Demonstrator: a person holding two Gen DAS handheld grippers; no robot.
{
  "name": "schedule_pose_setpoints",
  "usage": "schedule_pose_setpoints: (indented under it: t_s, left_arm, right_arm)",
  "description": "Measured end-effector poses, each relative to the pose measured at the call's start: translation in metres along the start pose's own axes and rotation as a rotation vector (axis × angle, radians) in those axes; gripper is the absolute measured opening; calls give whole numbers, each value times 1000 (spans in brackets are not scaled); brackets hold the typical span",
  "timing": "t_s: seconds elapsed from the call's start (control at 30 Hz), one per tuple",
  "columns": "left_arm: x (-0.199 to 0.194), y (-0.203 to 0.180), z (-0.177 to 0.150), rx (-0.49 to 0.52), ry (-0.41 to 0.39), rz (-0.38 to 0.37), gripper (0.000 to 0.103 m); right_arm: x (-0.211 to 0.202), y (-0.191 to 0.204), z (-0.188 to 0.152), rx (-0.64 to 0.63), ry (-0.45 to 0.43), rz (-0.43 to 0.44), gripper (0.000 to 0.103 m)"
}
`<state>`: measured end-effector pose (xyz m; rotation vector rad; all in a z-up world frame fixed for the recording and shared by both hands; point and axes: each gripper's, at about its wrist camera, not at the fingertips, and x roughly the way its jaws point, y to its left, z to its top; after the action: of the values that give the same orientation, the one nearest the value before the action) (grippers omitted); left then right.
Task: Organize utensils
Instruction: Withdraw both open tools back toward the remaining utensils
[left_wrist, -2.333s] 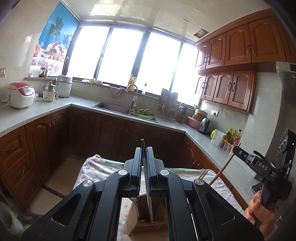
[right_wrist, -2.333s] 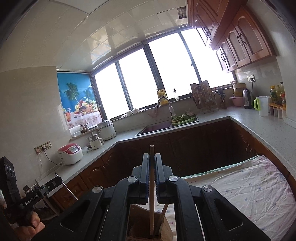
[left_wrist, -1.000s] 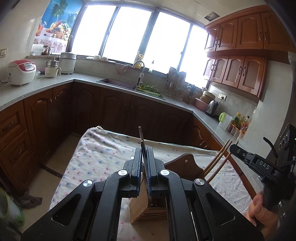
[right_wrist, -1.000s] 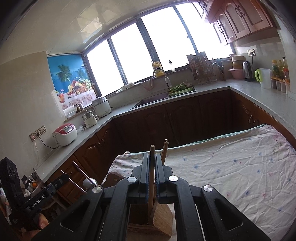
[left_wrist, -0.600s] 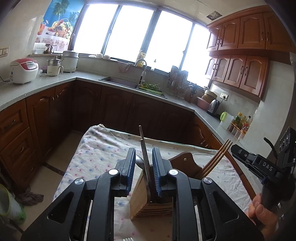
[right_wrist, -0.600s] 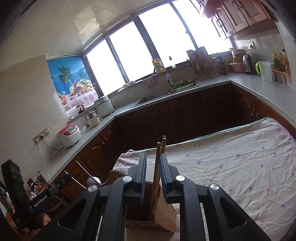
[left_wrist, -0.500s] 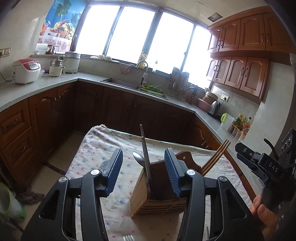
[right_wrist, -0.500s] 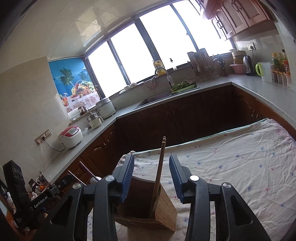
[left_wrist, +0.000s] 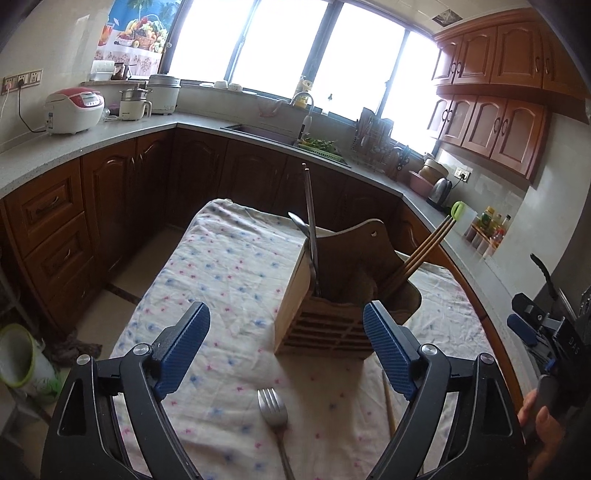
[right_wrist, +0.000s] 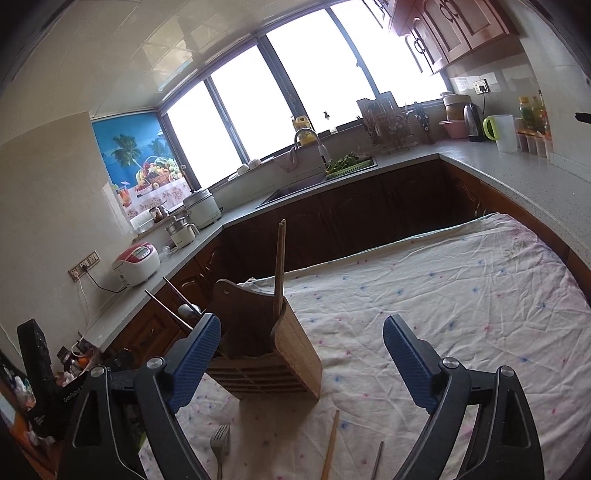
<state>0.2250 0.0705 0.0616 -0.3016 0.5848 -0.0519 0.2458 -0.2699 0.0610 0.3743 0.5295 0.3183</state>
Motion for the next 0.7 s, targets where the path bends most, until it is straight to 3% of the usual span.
schedule_pose_setpoints:
  t_s: [0.27, 0.7]
  left_arm:
    - [-6, -6, -41, 16, 89, 14, 87]
    - [-4, -16, -92, 38, 216, 7, 87]
  right_arm:
    - [-37, -7, -44, -32, 48, -54, 92]
    - [-58, -32, -109, 17, 170, -155, 93]
